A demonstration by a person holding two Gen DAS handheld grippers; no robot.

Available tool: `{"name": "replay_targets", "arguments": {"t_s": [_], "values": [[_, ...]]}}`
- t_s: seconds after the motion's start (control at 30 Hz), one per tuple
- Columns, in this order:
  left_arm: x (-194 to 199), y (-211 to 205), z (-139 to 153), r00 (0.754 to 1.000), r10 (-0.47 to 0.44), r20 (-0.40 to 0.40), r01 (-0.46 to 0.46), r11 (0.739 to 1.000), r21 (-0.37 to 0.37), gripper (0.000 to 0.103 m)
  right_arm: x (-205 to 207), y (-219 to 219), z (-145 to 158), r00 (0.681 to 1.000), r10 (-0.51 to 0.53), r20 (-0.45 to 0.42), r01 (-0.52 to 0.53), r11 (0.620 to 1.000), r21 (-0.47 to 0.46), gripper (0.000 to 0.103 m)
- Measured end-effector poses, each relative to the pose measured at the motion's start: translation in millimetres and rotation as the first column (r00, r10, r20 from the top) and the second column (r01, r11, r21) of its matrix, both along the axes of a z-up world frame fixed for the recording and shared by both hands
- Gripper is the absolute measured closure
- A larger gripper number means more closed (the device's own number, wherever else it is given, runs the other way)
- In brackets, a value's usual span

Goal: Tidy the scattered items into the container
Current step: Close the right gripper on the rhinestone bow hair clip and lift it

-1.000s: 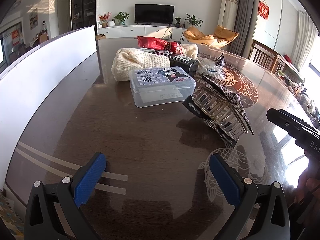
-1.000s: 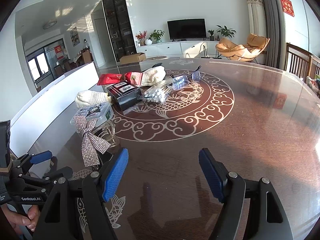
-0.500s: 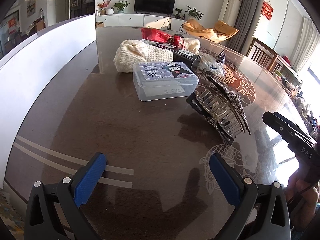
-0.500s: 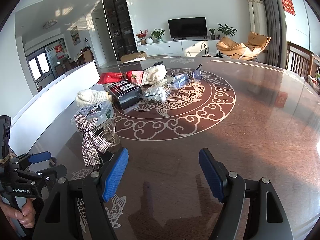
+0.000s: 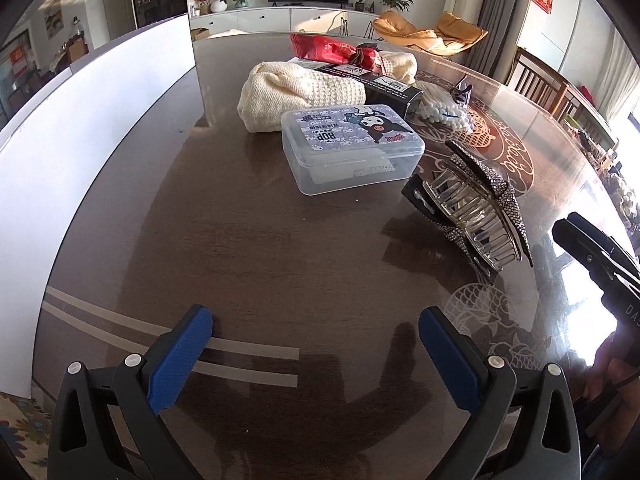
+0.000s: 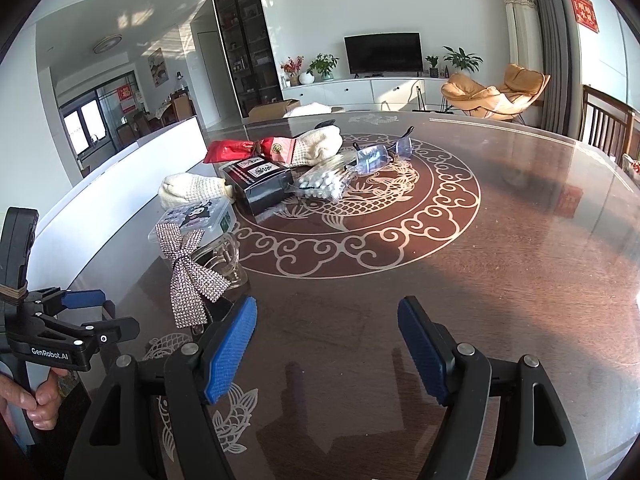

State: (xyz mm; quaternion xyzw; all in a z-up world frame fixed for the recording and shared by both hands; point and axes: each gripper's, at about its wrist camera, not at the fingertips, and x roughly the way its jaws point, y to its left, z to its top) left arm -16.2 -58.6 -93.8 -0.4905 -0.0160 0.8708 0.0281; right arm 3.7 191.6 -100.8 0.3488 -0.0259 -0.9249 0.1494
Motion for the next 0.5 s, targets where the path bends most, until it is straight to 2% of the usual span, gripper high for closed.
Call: {"name": "replay_targets", "arguments": {"t_s": [0.13,0.33,0.4,0.5], "values": [[2.5,-2.7,-0.9,1.000,0.006,0.009,-0.006,1.000,-0.030,0.000,-0.9,-1.5,-0.7,1.000,0.016,0.005,-0.016,1.000,0.001,0.028],[3.5,-9.4,-0.9,1.000,0.021,0.018,-0.020,0.999,-0.034,0.000,1.8,-3.5,0.9,0.999,0.045,-0.013,-0.045,0.999,-0.004,0.028],[3.0,-11.3,-0.7,0.999,0.026,0.033,-0.025,0.999,-0.038,0.000,6.2,-6.7,3.2,0.995,0.091,-0.035,-0.091,0.996,-0.006,0.028],[5.0,-18.4,1.0,0.998,0.037,0.044,-0.036,0.999,-0.009,0.000,8.2,-25.6,1.3,0.978,0.209,0.002,-0.209,0.977,0.039,0.028]]}}
